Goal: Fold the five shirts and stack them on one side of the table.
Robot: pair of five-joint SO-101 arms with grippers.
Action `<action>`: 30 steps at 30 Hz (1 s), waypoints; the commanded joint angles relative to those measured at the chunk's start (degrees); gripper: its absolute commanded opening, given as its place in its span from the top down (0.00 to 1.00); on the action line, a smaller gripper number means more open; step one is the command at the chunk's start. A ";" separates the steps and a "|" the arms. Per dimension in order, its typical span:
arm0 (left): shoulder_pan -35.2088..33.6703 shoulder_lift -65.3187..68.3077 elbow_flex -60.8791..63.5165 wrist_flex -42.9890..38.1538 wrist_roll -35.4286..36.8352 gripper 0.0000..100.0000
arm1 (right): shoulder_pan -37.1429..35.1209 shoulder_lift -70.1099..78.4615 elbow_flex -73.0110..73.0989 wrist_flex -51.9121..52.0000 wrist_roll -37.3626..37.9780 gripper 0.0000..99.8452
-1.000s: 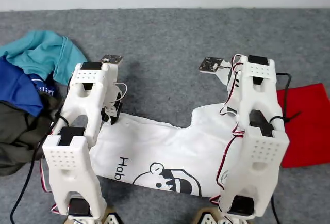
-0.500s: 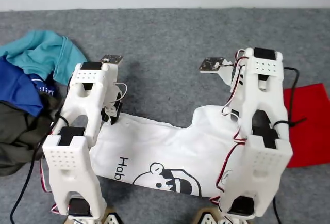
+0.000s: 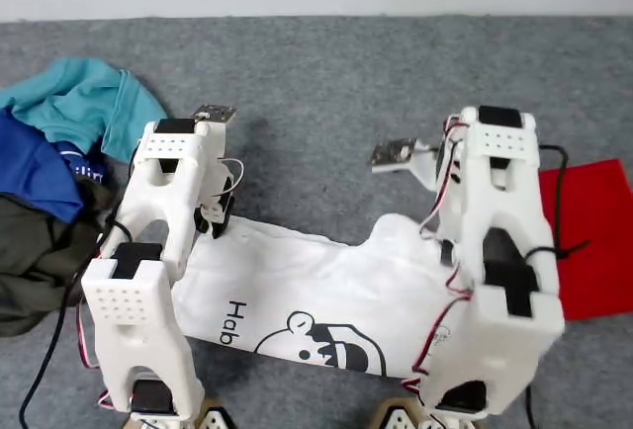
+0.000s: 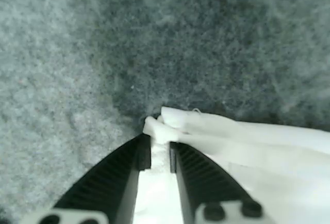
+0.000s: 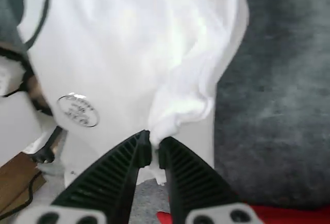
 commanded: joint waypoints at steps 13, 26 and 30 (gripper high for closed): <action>-0.18 1.49 -0.57 -2.55 0.44 0.93 | -0.22 -29.14 38.77 -16.22 10.37 0.94; -0.26 1.49 -0.57 -2.55 0.44 0.93 | -0.66 -47.34 39.21 -16.57 -6.15 0.80; -0.26 1.49 -0.57 -2.55 0.44 0.93 | -1.36 -41.54 39.21 -26.07 -23.82 0.80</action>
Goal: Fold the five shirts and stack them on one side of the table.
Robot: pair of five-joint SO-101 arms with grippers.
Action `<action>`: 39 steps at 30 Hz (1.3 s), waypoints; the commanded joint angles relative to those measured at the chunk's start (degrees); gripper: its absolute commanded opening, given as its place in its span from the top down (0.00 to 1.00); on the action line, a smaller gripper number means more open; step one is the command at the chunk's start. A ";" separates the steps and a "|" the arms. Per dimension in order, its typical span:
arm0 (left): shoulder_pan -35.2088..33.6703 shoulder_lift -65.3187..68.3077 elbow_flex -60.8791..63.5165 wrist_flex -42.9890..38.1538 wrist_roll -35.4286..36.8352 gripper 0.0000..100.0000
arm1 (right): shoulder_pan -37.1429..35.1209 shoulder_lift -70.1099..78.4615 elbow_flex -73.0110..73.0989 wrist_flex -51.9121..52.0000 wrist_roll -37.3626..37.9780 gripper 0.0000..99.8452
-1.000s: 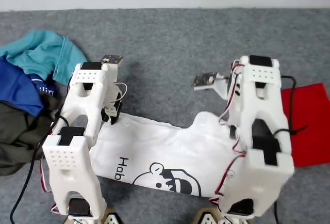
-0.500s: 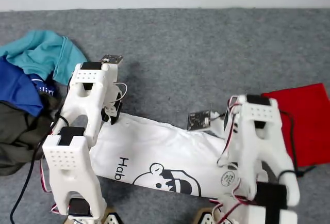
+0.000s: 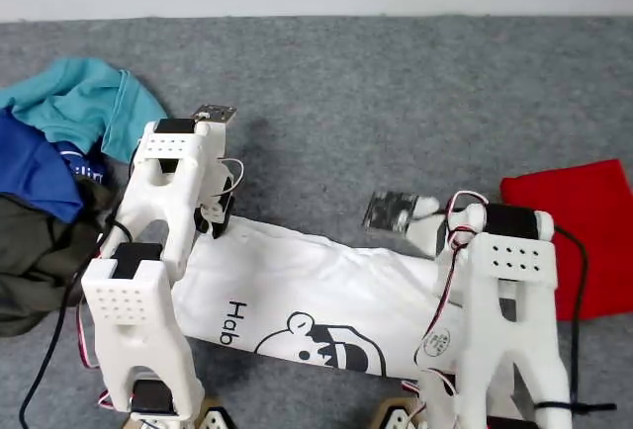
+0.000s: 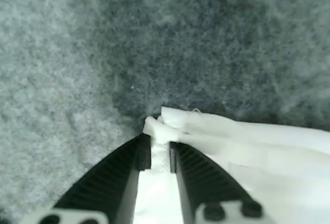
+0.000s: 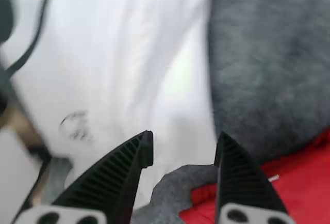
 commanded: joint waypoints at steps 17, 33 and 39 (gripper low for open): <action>-0.35 1.49 -0.57 -2.55 0.44 0.93 | -17.89 19.03 0.00 -16.75 -23.56 0.89; -0.35 1.49 -0.57 -2.55 0.44 0.93 | -15.08 15.16 -2.20 -9.71 -20.57 0.89; -0.35 1.49 -0.57 -2.55 0.44 0.93 | -15.25 5.23 -7.56 0.31 -21.01 0.89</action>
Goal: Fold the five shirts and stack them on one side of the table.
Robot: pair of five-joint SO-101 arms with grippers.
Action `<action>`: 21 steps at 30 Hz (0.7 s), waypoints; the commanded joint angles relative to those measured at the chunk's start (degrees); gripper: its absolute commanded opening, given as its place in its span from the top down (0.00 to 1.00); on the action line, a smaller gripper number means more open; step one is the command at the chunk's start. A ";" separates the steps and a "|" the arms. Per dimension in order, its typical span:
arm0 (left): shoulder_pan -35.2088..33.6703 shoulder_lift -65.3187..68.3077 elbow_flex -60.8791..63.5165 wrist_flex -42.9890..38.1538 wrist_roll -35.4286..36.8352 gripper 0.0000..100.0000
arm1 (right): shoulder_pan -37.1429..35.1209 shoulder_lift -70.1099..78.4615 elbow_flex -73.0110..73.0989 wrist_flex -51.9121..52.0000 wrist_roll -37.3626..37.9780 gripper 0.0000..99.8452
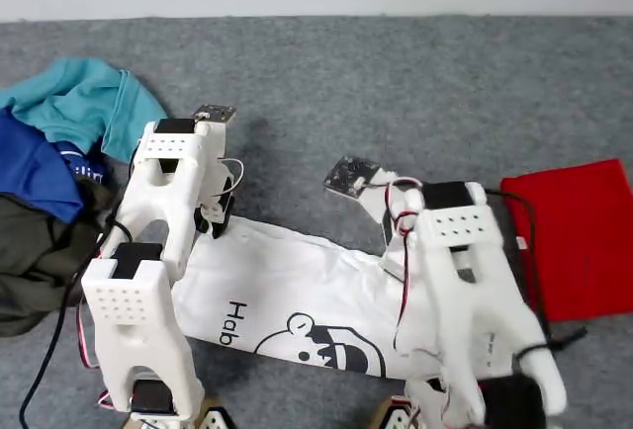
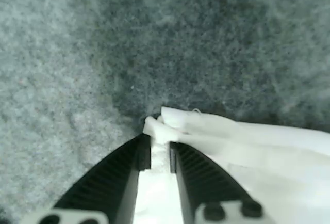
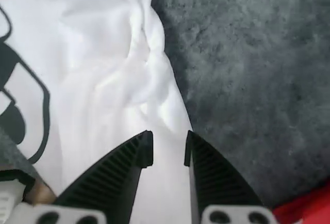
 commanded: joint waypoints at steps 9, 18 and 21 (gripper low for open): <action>-0.35 1.49 -0.57 -2.55 0.44 0.93 | -7.43 -5.14 8.35 -8.48 -6.15 0.90; -0.35 1.49 -0.57 -2.55 0.44 0.93 | -9.27 -5.14 20.31 -23.34 -8.44 0.90; -0.35 1.49 -0.57 -2.55 0.44 0.93 | -9.36 -5.14 23.12 -26.24 -8.44 0.90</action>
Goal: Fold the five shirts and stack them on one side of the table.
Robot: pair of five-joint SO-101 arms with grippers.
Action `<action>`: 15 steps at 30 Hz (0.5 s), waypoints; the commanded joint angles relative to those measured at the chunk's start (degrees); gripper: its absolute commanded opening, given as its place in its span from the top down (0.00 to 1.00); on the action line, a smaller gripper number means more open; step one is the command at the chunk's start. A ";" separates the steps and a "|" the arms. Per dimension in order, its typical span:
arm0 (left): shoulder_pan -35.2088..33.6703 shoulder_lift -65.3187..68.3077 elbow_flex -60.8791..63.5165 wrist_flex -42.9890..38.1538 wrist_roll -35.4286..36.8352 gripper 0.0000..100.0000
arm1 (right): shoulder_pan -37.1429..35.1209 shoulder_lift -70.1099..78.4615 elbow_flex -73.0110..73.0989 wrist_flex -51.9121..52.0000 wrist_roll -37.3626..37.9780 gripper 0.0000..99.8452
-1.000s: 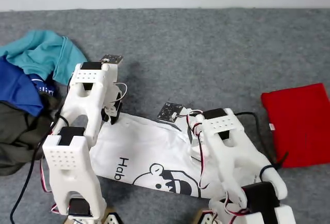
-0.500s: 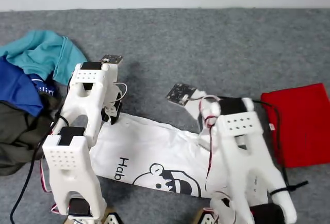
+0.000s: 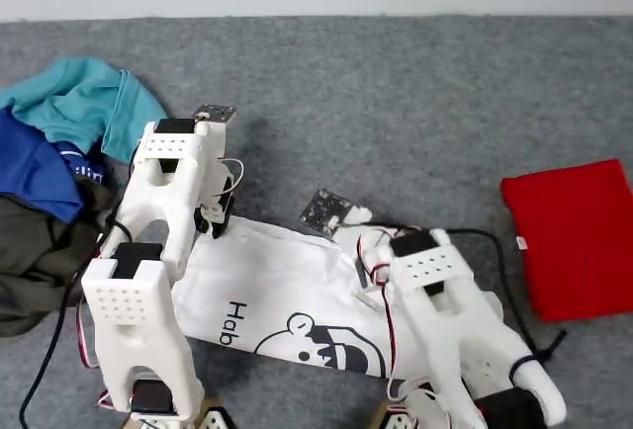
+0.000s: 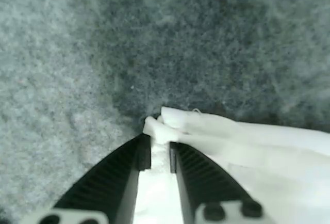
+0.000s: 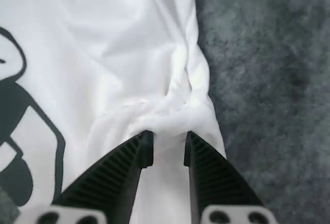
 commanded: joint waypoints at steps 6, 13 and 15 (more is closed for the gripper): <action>-0.35 1.49 -0.57 -2.55 0.44 0.93 | 0.22 -4.44 -3.43 3.38 -0.44 0.89; -0.35 1.49 -0.57 -2.55 0.44 0.93 | 10.68 -9.89 -21.98 23.52 0.00 0.86; -0.35 1.49 -0.57 -2.55 0.44 0.93 | 15.60 -8.66 -22.15 24.57 0.44 0.82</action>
